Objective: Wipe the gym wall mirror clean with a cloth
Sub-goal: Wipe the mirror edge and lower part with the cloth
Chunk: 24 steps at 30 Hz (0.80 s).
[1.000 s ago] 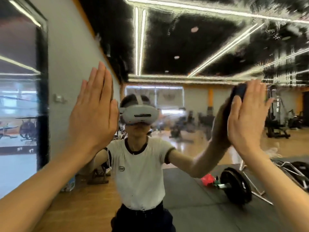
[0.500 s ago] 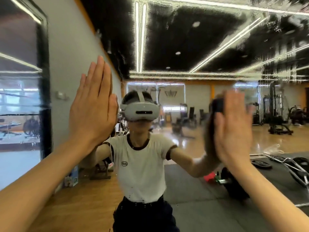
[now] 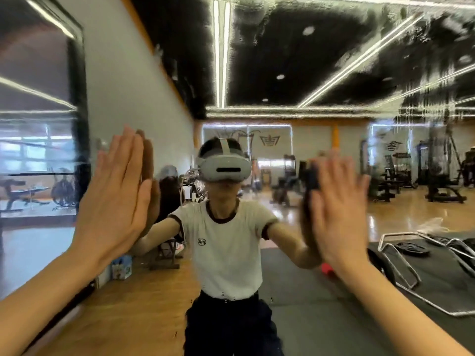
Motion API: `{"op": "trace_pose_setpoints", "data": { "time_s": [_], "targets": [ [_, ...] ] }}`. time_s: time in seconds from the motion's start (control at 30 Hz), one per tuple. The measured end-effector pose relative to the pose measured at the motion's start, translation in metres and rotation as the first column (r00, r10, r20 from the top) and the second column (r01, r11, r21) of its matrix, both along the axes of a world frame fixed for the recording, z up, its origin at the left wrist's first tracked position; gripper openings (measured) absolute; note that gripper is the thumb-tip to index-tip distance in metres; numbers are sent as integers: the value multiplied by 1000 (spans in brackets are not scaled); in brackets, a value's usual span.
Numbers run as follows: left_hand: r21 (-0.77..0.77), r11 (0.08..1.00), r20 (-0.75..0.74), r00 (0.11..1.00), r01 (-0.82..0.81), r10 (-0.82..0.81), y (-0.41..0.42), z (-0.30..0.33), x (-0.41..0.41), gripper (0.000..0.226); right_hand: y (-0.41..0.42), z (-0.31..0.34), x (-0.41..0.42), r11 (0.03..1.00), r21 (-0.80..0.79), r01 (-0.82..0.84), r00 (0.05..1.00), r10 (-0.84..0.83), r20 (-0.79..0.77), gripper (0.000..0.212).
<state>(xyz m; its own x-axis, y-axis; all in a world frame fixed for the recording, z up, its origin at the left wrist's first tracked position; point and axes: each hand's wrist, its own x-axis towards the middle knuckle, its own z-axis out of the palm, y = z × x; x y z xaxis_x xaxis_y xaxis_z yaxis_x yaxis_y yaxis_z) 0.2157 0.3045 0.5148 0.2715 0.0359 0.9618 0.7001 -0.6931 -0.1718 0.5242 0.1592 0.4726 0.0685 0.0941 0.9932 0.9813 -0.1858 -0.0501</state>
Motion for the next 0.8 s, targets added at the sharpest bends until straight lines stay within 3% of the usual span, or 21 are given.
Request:
{"op": "trace_pose_setpoints", "data": {
  "time_s": [0.1,0.17,0.27,0.33,0.4,0.47,0.53,0.6,0.67,0.8],
  "targets": [
    [-4,1000,-21,1000,-11,11,11,-13,-9,64,-1,-10,12,988,152,28,972,8,-236,56],
    [-17,1000,-20,1000,-16,16,14,-14,-9,64,17,-2,-20,978,197,69,968,-18,-249,57],
    [2,1000,-6,1000,-15,15,16,-15,-8,65,54,-2,-99,996,88,-18,998,13,56,66],
    [8,1000,-6,1000,-7,7,16,-15,-8,65,69,-7,-134,995,-90,-52,947,77,311,61],
    [19,1000,-9,1000,2,-1,17,-14,-9,65,65,-5,-119,983,-158,-90,891,150,428,53],
    [29,1000,-14,1000,9,-8,17,-13,-9,64,46,-10,-79,970,-118,-213,909,241,340,50],
    [33,999,-7,1000,7,-7,18,-14,-9,65,21,-23,-40,960,17,-280,954,277,111,45],
    [41,999,5,1000,1,-1,18,-14,-8,65,9,-32,-28,960,144,-240,962,255,-95,48],
    [34,999,2,1000,-6,6,18,-14,-8,65,23,-32,-53,972,176,-154,974,179,-136,52],
    [36,999,-12,1000,-3,3,19,-14,-9,65,72,-26,-137,992,-70,-101,960,116,256,55]
  ]
}}
